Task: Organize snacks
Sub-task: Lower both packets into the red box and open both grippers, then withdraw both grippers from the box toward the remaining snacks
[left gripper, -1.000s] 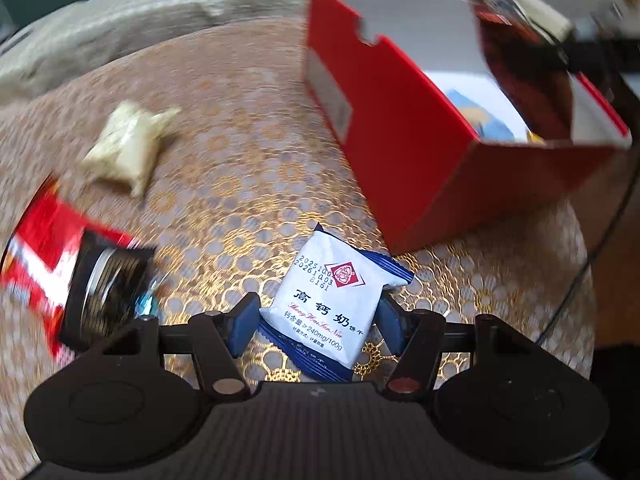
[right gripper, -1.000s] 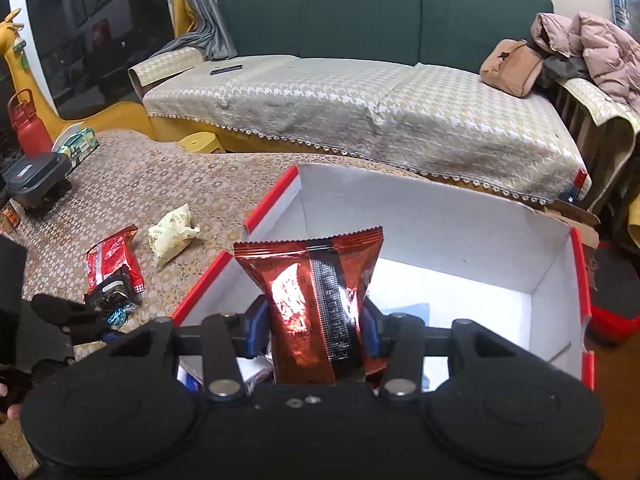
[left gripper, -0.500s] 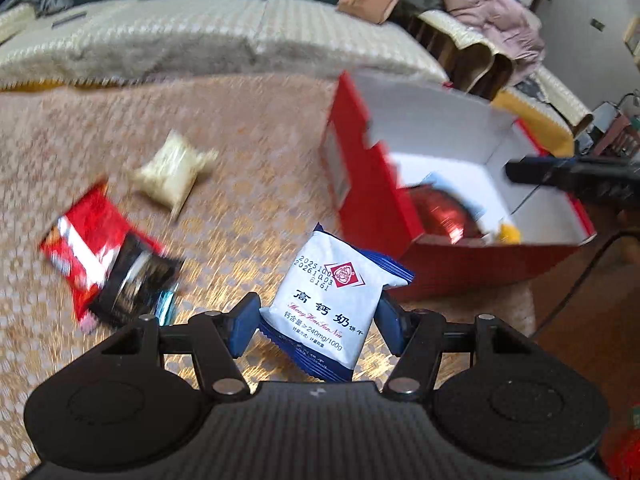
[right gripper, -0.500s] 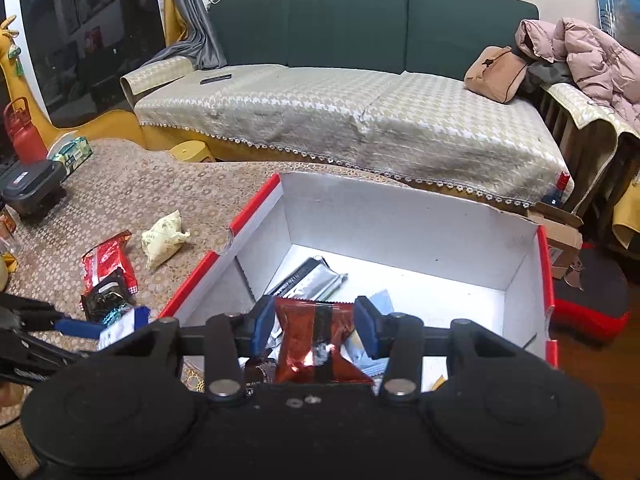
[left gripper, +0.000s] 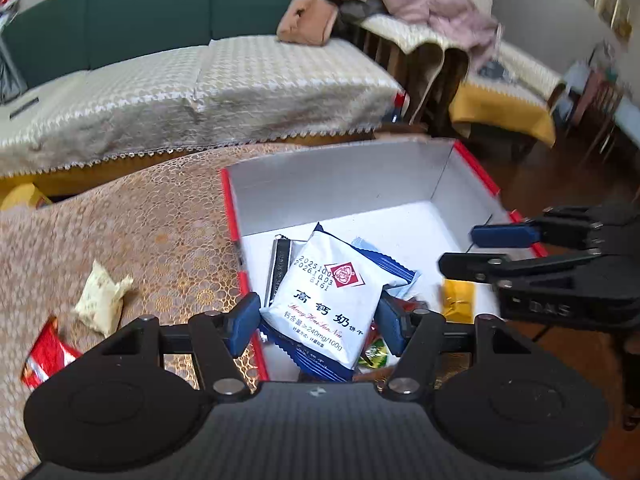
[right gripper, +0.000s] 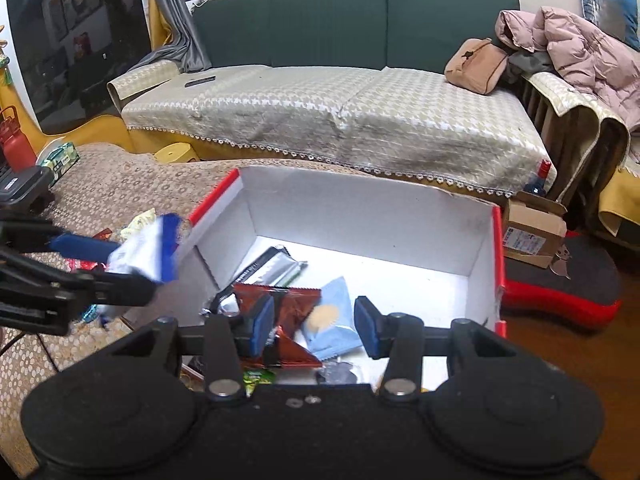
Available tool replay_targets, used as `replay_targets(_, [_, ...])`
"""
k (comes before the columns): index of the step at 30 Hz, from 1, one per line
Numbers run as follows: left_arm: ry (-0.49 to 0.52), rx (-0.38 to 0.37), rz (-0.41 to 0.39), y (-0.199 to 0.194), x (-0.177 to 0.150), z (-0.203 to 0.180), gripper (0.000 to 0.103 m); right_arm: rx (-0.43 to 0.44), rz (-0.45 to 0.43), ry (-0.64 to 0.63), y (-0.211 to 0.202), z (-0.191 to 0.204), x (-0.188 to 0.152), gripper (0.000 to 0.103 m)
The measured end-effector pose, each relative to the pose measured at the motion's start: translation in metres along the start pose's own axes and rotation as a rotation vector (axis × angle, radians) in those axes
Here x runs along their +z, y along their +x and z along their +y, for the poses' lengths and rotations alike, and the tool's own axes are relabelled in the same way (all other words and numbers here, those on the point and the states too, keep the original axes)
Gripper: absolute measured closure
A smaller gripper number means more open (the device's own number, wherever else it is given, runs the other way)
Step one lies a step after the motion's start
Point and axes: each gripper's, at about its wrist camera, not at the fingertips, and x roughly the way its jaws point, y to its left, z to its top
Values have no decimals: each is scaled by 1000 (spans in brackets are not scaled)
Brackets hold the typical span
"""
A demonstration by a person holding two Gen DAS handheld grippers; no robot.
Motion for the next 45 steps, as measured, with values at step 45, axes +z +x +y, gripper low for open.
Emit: replay_targets(45, [-232, 151, -127, -132, -112, 99, 17, 202, -31, -109, -63, 150, -15, 36])
